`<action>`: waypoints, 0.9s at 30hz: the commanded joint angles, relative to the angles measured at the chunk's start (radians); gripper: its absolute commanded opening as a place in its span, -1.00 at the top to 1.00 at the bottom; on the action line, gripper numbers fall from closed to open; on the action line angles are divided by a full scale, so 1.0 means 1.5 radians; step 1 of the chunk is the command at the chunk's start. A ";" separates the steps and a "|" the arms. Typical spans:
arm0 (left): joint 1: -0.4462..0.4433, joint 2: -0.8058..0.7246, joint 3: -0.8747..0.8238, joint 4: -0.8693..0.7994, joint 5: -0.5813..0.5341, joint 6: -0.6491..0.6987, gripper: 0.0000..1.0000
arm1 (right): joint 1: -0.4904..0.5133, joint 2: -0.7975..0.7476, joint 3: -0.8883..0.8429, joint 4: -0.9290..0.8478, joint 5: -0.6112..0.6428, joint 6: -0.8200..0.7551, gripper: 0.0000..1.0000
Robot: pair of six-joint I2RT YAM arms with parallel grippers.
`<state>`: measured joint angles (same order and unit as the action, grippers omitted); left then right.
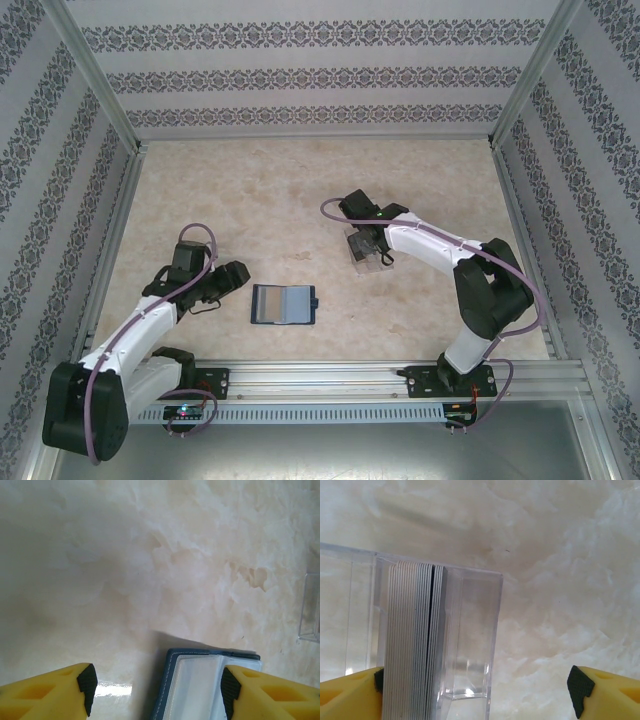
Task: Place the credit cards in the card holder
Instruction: Pick up the credit card from the storage box.
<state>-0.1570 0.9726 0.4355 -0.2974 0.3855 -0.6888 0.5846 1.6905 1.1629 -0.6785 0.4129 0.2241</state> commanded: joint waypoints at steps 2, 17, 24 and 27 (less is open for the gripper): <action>-0.006 -0.013 -0.004 -0.004 -0.017 -0.001 -0.38 | -0.009 -0.010 0.010 -0.014 0.046 -0.014 -0.72; -0.006 0.024 -0.023 0.029 0.001 0.010 -0.39 | -0.007 -0.007 0.009 -0.004 0.123 -0.007 0.02; -0.006 0.032 -0.017 0.036 0.000 0.014 -0.39 | -0.004 -0.010 0.007 -0.011 0.132 -0.013 0.31; -0.006 0.035 -0.024 0.051 -0.002 0.010 -0.39 | -0.004 -0.011 0.011 -0.014 0.128 -0.016 0.58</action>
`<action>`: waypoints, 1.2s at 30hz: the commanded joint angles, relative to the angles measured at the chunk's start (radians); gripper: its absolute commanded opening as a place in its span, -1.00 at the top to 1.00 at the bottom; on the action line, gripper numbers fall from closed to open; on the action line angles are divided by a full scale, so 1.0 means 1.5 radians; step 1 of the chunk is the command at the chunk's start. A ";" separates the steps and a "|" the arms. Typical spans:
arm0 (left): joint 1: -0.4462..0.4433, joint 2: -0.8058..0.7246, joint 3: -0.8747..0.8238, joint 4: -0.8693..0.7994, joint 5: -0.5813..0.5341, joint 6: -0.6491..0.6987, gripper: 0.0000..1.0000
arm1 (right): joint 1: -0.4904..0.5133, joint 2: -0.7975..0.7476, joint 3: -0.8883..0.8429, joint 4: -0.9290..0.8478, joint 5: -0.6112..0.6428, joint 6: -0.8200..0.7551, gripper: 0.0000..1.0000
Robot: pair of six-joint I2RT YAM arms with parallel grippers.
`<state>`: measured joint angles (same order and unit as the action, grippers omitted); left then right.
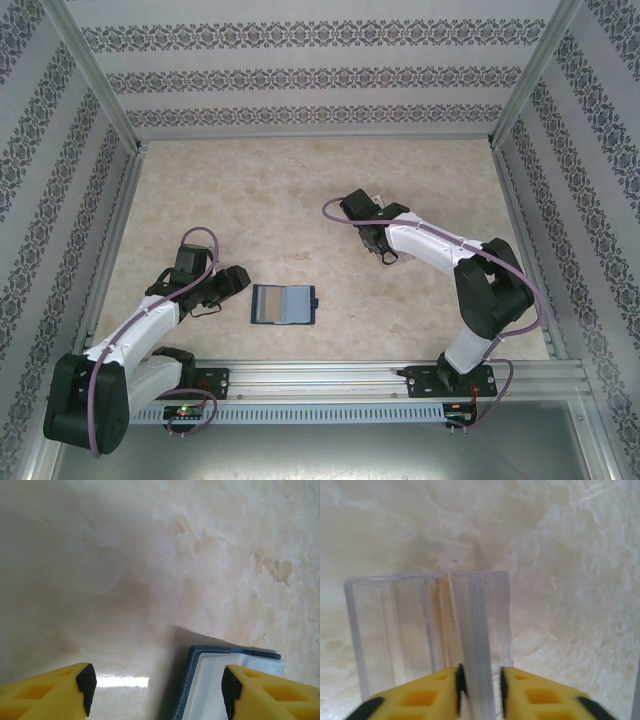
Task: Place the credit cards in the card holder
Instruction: Pick up the credit card from the storage box, then insert the credit card into the card slot.
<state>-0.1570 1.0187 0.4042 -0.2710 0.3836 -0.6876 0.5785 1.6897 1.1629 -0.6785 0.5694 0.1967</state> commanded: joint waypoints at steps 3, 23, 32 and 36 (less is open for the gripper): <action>-0.005 0.014 -0.001 0.033 0.006 0.011 -0.39 | 0.000 -0.008 0.015 -0.019 0.014 0.006 0.75; -0.005 0.003 0.020 0.038 0.120 -0.011 -0.50 | -0.036 -0.184 -0.006 0.010 -0.263 0.099 1.00; -0.018 0.075 -0.003 0.118 0.203 -0.034 -0.41 | -0.003 -0.298 -0.205 0.264 -0.554 0.280 1.00; -0.033 0.131 0.003 0.111 0.179 -0.019 -0.40 | 0.059 -0.266 -0.292 0.424 -0.662 0.418 1.00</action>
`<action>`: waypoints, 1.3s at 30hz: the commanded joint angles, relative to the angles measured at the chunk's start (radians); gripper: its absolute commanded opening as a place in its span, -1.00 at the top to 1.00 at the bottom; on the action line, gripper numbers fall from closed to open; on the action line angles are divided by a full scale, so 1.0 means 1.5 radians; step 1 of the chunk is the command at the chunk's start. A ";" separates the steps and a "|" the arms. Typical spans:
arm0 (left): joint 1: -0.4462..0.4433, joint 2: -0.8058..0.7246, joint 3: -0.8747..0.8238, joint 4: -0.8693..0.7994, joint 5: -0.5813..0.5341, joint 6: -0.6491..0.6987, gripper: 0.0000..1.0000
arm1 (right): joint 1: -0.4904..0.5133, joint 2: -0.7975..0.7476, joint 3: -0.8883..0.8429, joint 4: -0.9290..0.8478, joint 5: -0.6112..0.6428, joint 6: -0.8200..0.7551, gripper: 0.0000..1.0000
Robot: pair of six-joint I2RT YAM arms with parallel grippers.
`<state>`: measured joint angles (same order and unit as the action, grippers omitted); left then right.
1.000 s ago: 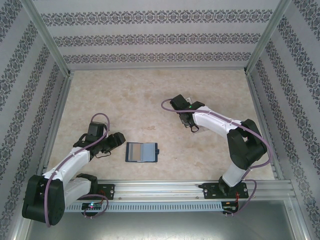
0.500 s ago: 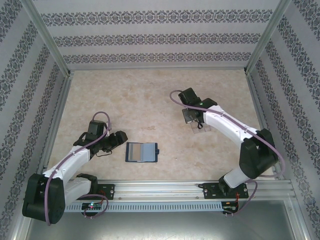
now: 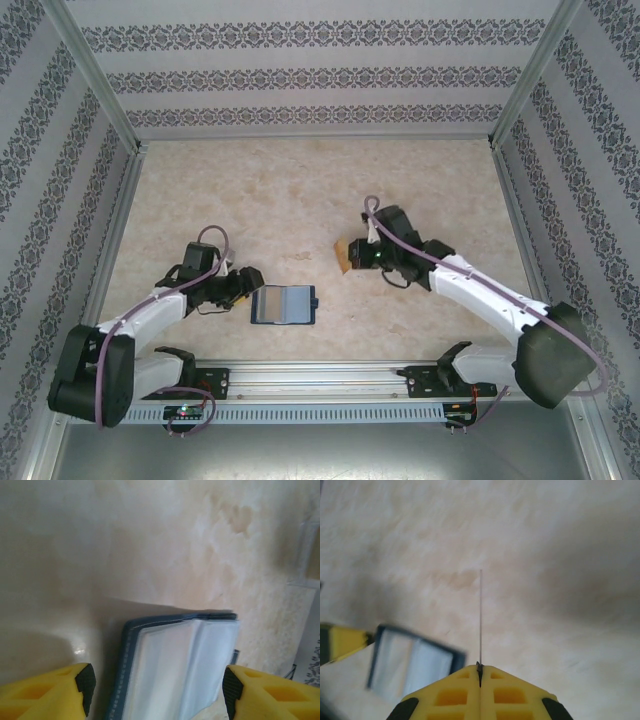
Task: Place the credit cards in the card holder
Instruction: Insert the credit card into the card slot.
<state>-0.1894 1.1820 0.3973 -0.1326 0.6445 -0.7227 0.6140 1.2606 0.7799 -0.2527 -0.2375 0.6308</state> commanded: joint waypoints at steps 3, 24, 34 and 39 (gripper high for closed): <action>-0.024 0.054 0.013 0.028 0.000 0.001 -0.38 | 0.110 0.058 -0.079 0.245 -0.114 0.189 1.00; -0.055 0.084 0.029 -0.059 -0.077 0.022 0.44 | 0.161 0.250 -0.118 0.465 -0.170 0.281 1.00; -0.054 0.117 0.052 -0.068 -0.077 0.031 0.69 | 0.164 0.300 -0.114 0.469 -0.199 0.269 1.00; -0.055 0.118 0.054 -0.064 -0.079 0.029 0.68 | 0.168 0.324 -0.116 0.493 -0.186 0.281 1.00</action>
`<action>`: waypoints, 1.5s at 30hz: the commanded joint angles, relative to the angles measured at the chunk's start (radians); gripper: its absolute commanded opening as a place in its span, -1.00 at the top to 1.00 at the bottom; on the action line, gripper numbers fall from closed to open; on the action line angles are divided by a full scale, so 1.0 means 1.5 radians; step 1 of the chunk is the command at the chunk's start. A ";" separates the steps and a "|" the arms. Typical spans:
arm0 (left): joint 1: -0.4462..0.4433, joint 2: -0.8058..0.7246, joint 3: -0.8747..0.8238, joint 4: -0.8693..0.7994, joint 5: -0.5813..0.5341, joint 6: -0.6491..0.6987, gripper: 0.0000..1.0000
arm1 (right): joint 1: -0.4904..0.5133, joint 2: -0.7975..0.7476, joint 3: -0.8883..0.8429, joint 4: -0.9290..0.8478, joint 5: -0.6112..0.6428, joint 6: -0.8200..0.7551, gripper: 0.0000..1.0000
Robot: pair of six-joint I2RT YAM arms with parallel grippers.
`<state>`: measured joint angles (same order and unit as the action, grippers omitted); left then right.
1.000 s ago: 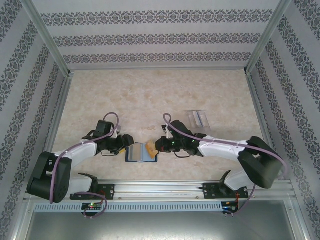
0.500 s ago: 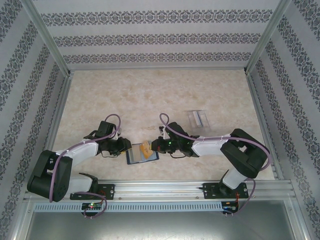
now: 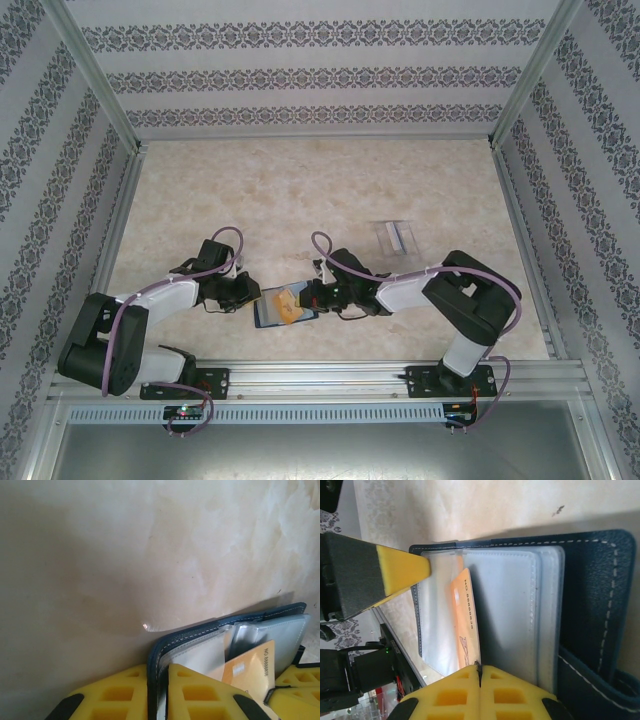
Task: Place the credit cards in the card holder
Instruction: Insert the credit card into the card slot.
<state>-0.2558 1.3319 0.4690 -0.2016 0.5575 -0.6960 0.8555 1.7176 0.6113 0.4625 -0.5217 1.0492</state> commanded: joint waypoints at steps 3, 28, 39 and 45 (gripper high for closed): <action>-0.010 0.011 0.000 -0.018 -0.023 0.005 0.65 | 0.013 0.039 -0.011 0.068 0.031 0.036 1.00; -0.010 -0.025 -0.009 0.004 0.011 -0.033 0.56 | 0.098 0.072 0.036 0.093 0.158 0.122 1.00; -0.011 -0.031 -0.028 0.038 0.021 -0.077 0.42 | 0.137 0.055 0.045 0.099 0.244 0.176 1.00; -0.010 -0.029 -0.025 0.046 0.032 -0.071 0.32 | 0.135 0.039 0.066 0.015 0.233 0.135 0.74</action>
<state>-0.2562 1.2892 0.4385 -0.1654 0.5652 -0.7929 1.0519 1.7939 0.6807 0.5632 -0.1905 1.2896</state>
